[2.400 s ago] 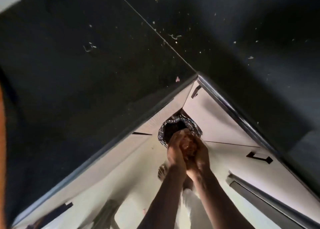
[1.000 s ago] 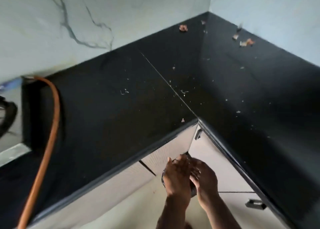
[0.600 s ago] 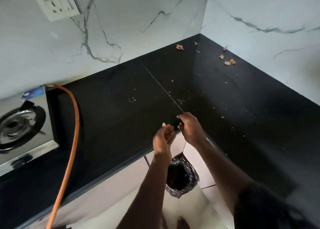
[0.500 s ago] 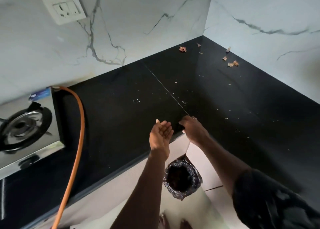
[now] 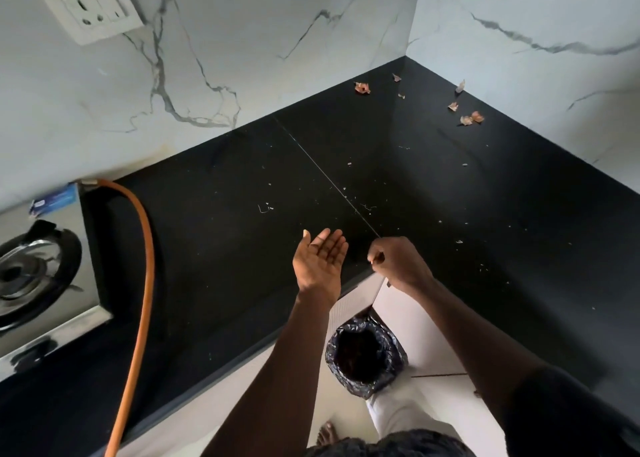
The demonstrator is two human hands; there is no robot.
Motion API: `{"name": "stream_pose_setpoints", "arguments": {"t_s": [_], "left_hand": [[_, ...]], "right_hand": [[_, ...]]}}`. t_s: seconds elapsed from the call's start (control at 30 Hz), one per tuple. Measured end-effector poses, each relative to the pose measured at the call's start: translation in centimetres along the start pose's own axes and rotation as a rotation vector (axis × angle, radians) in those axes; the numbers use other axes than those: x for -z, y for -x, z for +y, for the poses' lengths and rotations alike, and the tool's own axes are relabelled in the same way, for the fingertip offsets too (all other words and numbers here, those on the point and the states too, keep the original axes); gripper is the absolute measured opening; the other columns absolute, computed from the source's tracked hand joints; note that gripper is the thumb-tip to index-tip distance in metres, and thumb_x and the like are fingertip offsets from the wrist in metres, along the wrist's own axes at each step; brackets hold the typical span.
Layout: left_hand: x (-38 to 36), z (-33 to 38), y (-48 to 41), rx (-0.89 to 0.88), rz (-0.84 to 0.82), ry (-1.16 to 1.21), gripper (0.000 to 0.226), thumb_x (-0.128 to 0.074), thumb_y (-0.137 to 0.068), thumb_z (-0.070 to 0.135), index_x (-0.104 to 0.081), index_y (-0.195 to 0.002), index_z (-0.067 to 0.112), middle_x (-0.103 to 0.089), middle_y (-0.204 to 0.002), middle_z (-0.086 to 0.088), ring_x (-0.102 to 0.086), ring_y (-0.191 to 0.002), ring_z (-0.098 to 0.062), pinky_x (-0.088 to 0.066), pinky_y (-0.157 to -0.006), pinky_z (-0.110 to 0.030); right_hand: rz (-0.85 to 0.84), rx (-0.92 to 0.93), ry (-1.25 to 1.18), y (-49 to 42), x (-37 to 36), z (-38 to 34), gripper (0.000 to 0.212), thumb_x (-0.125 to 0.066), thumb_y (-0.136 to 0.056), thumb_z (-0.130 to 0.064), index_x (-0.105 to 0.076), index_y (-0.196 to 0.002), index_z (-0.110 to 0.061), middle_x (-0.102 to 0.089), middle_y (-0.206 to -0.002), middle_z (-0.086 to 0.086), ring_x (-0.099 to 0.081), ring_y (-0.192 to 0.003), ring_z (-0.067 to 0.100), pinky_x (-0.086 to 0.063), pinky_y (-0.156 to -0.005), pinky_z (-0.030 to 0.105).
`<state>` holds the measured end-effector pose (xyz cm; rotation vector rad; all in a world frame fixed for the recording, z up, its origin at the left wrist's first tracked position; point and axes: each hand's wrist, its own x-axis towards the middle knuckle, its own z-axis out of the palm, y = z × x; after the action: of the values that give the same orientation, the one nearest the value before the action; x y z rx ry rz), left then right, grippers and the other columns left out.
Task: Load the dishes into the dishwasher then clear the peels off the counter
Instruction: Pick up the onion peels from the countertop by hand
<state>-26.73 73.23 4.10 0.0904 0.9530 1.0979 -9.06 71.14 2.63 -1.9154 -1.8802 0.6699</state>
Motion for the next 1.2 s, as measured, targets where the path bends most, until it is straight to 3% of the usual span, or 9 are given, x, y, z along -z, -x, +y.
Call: {"name": "stream_pose_setpoints", "arguments": {"t_s": [0.17,0.4,0.5,0.63,0.8,0.9,1.0,1.1,1.2], "left_hand": [[-3.2,-1.0,-2.3,0.045,-0.02,0.019,0.056,-0.049,-0.102,0.047,-0.061,-0.129,-0.001,-0.066,-0.126,-0.024,-0.063,-0.121,-0.036,-0.046,-0.11,-0.044],[-10.1,-1.9,-5.0,0.062,-0.114,0.077,0.06,-0.043,-0.102,0.051,-0.061,-0.129,0.0,-0.066,-0.124,-0.018,-0.063,-0.118,-0.028,-0.044,-0.108,-0.036],[-12.7,-1.6,-6.3,0.093,-0.207,0.118,0.063,-0.033,-0.104,0.055,-0.061,-0.129,0.004,-0.06,-0.138,-0.018,-0.056,-0.131,-0.03,-0.033,-0.119,-0.04],[-15.4,-1.0,-8.4,0.103,-0.274,0.111,0.067,-0.026,-0.105,0.054,-0.054,-0.137,0.002,-0.056,-0.143,-0.019,-0.052,-0.135,-0.03,-0.032,-0.12,-0.042],[-17.7,0.3,-10.8,0.14,-0.293,0.119,0.064,-0.033,-0.106,0.05,-0.053,-0.138,-0.001,-0.059,-0.137,-0.023,-0.061,-0.125,-0.03,-0.045,-0.108,-0.039],[-18.8,0.7,-12.1,0.192,-0.285,0.139,0.064,-0.034,-0.107,0.048,-0.05,-0.139,-0.005,-0.057,-0.138,-0.028,-0.057,-0.129,-0.037,-0.04,-0.114,-0.043],[-19.8,0.7,-13.9,0.225,-0.281,0.127,0.062,-0.033,-0.107,0.046,-0.05,-0.14,-0.005,-0.057,-0.138,-0.028,-0.056,-0.13,-0.039,-0.036,-0.117,-0.044],[-20.7,0.7,-15.1,0.241,-0.268,0.099,0.06,-0.033,-0.108,0.044,-0.052,-0.139,-0.004,-0.059,-0.136,-0.027,-0.058,-0.127,-0.039,-0.038,-0.116,-0.044],[-21.1,0.7,-16.4,0.25,-0.255,0.077,0.059,-0.034,-0.108,0.043,-0.051,-0.139,-0.003,-0.059,-0.136,-0.026,-0.058,-0.127,-0.039,-0.039,-0.116,-0.044]], "right_hand": [[0.227,0.048,-0.246,-2.6,5.2,-0.8,0.012,-0.073,-0.082,-0.003,-0.074,-0.087,-0.014,-0.071,-0.079,-0.009,-0.068,-0.074,0.001,-0.056,-0.072,0.019],[0.089,0.306,-0.216,-7.4,9.6,-2.9,0.011,-0.072,-0.088,-0.006,-0.073,-0.095,-0.015,-0.073,-0.09,-0.008,-0.068,-0.083,0.003,-0.057,-0.077,0.023],[0.058,0.319,-0.073,-9.4,10.8,-2.4,0.011,-0.067,-0.094,-0.015,-0.072,-0.1,-0.022,-0.071,-0.091,-0.007,-0.066,-0.084,0.004,-0.057,-0.077,0.028],[0.113,0.303,-0.128,-11.3,12.6,-1.1,0.012,-0.075,-0.085,-0.009,-0.074,-0.092,-0.018,-0.069,-0.085,-0.01,-0.064,-0.081,0.001,-0.054,-0.076,0.022],[0.266,0.162,-0.201,-14.6,15.8,1.0,0.009,-0.072,-0.087,-0.012,-0.075,-0.093,-0.017,-0.068,-0.088,-0.008,-0.064,-0.083,0.004,-0.051,-0.076,0.019],[0.277,0.031,-0.197,-16.9,17.5,3.5,0.009,-0.071,-0.09,-0.015,-0.075,-0.096,-0.019,-0.068,-0.088,-0.013,-0.063,-0.078,-0.003,-0.05,-0.077,0.016],[0.262,-0.092,-0.119,-19.5,18.2,7.5,0.007,-0.073,-0.089,-0.014,-0.076,-0.094,-0.019,-0.068,-0.083,-0.013,-0.062,-0.073,-0.004,-0.054,-0.079,0.024],[0.223,-0.238,0.048,-22.2,18.7,12.6,0.01,-0.07,-0.089,-0.015,-0.076,-0.097,-0.013,-0.073,-0.097,0.005,-0.067,-0.086,0.015,-0.054,-0.083,0.032],[0.172,-0.418,0.151,-24.7,19.2,17.4,0.031,-0.069,-0.09,-0.018,-0.068,-0.12,-0.012,-0.059,-0.131,0.016,-0.06,-0.118,0.035,-0.049,-0.098,0.042]]}}
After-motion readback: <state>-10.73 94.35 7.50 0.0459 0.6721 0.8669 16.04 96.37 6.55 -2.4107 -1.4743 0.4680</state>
